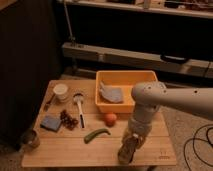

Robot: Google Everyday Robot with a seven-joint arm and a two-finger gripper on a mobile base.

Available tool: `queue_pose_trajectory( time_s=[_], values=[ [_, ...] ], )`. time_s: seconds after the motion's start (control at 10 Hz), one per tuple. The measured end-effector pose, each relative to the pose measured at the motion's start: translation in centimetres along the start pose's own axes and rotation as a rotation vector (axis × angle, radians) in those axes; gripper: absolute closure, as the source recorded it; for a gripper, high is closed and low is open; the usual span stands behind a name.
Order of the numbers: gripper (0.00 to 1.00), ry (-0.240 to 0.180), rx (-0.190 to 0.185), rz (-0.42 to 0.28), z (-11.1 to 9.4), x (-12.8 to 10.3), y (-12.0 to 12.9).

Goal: Place eraser in plastic cup

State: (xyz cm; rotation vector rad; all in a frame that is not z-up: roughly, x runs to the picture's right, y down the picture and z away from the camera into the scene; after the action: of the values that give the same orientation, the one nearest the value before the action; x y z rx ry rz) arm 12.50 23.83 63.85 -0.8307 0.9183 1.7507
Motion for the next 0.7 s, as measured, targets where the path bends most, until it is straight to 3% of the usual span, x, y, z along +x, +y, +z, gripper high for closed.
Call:
queue_pose_trajectory(
  time_s=[0.7],
  values=[
    [0.99, -0.017, 0.002, -0.001, 1.3, -1.8, -0.1]
  ],
)
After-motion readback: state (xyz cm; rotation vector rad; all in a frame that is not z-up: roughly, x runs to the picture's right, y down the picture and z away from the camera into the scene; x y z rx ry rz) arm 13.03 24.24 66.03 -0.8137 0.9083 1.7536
